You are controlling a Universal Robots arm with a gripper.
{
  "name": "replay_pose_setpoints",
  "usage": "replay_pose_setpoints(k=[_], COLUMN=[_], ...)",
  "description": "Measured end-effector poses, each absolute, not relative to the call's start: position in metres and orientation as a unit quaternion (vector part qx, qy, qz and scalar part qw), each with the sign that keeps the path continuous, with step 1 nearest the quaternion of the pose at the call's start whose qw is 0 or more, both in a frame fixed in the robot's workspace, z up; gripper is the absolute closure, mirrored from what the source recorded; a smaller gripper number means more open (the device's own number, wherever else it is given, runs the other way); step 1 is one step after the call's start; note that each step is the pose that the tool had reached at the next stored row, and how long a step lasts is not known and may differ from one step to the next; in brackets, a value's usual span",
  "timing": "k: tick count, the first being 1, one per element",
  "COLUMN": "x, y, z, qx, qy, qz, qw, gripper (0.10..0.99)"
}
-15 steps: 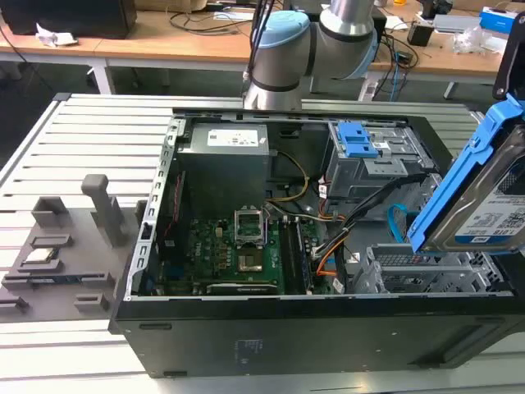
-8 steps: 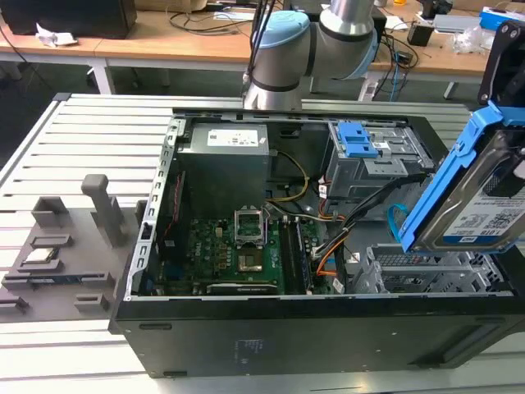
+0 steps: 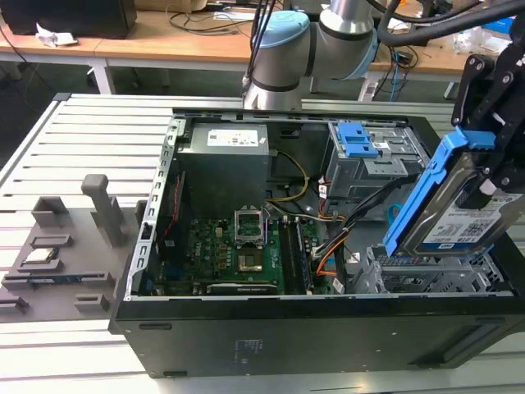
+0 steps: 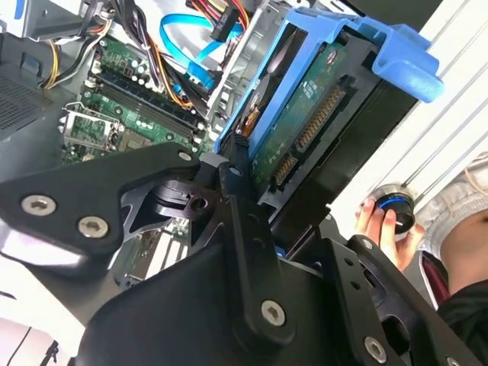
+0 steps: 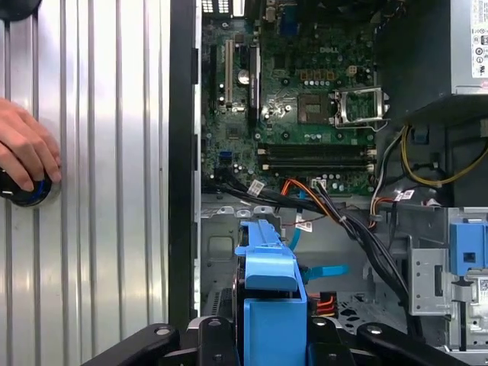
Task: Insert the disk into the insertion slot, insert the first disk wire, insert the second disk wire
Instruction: 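Insert the disk into the insertion slot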
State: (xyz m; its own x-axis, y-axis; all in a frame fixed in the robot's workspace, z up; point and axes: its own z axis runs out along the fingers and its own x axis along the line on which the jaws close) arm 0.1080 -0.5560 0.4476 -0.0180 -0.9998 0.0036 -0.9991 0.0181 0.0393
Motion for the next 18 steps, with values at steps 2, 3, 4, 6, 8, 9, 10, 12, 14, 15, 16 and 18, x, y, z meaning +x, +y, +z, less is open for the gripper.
replay_pose_setpoints(k=[2, 3, 4, 6, 8, 9, 10, 12, 14, 15, 16, 18], x=[0.108, 0.108, 0.108, 0.107, 0.107, 0.107, 0.107, 0.107, 0.107, 0.107, 0.107, 0.107], y=[-0.556, -0.556, -0.555, -0.554, -0.553, -0.553, -0.553, -0.553, -0.553, -0.553, -0.553, -0.553], z=[0.443, 0.441, 0.438, 0.435, 0.431, 0.43, 0.428, 0.425, 0.421, 0.42, 0.421, 0.421], qx=[0.701, 0.7, 0.7, 0.7, 0.701, 0.701, 0.701, 0.701, 0.701, 0.7, 0.7, 0.701], qy=[-0.713, -0.713, -0.713, -0.713, -0.713, -0.713, -0.713, -0.713, -0.713, -0.713, -0.713, -0.713], qz=[-0.013, -0.013, -0.013, -0.013, -0.013, -0.013, -0.013, -0.012, -0.013, -0.013, -0.013, -0.013], qw=[0.015, 0.015, 0.015, 0.015, 0.015, 0.015, 0.015, 0.016, 0.015, 0.014, 0.015, 0.015], gripper=[0.725, 0.725, 0.725, 0.725, 0.725, 0.725, 0.725, 0.725, 0.725, 0.725, 0.725, 0.725])
